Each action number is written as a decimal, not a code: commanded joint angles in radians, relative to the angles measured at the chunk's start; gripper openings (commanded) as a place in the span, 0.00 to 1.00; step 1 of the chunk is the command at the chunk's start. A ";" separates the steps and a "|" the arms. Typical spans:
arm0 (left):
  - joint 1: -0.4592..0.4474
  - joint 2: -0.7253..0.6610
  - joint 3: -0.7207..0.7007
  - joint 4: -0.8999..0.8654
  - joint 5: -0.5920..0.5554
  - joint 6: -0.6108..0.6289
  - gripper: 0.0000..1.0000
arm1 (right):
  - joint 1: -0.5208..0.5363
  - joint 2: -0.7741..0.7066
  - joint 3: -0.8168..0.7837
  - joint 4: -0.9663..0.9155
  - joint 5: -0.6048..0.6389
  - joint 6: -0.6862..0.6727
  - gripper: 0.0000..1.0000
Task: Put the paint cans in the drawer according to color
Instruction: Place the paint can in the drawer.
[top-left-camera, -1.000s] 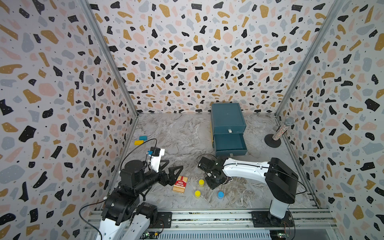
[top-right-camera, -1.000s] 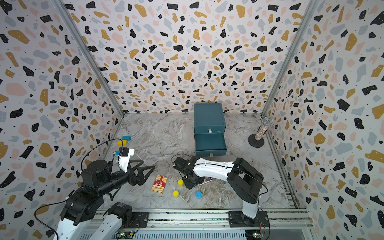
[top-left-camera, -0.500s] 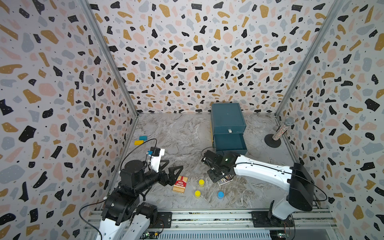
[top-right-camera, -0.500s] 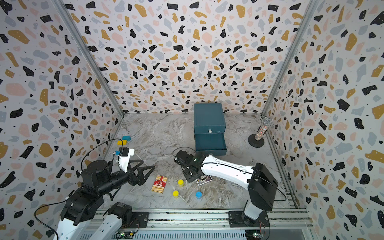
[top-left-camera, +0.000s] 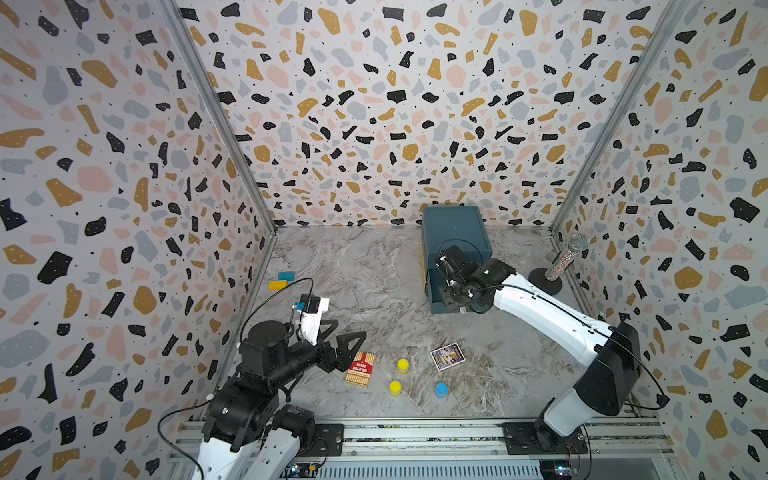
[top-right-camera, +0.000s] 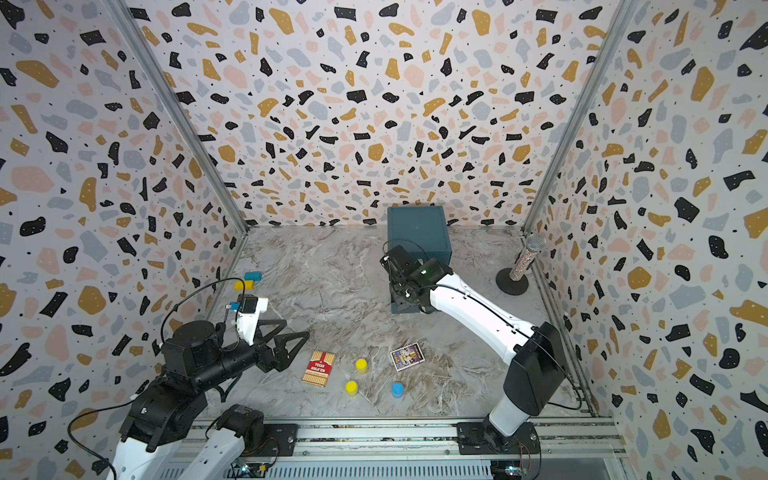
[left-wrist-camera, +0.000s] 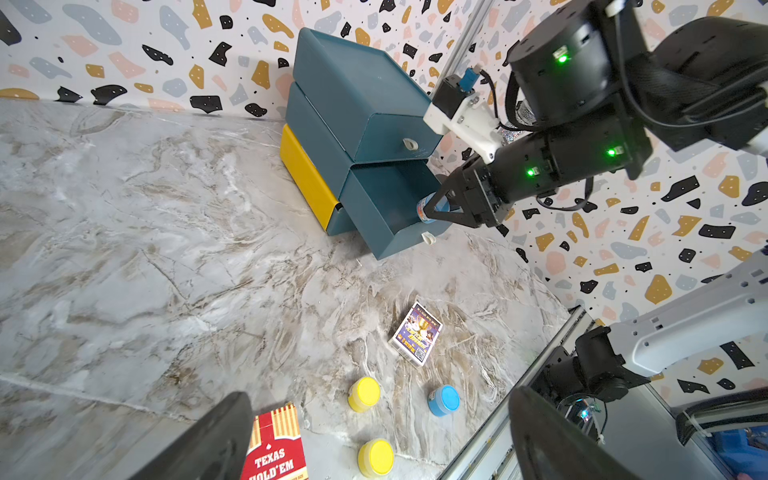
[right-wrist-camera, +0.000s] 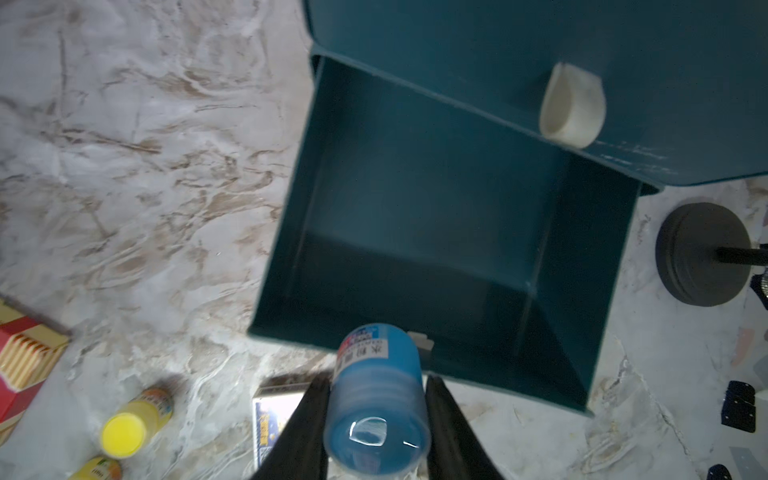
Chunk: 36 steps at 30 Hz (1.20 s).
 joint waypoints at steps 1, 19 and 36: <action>0.004 -0.009 -0.006 0.023 0.006 0.003 0.98 | -0.029 0.006 0.044 0.026 -0.019 -0.025 0.22; 0.005 -0.006 -0.005 0.023 0.007 0.003 0.99 | -0.064 0.133 0.052 0.096 -0.085 -0.005 0.26; 0.005 -0.006 -0.004 0.024 0.008 0.003 0.99 | -0.076 0.137 0.052 0.106 -0.084 -0.018 0.51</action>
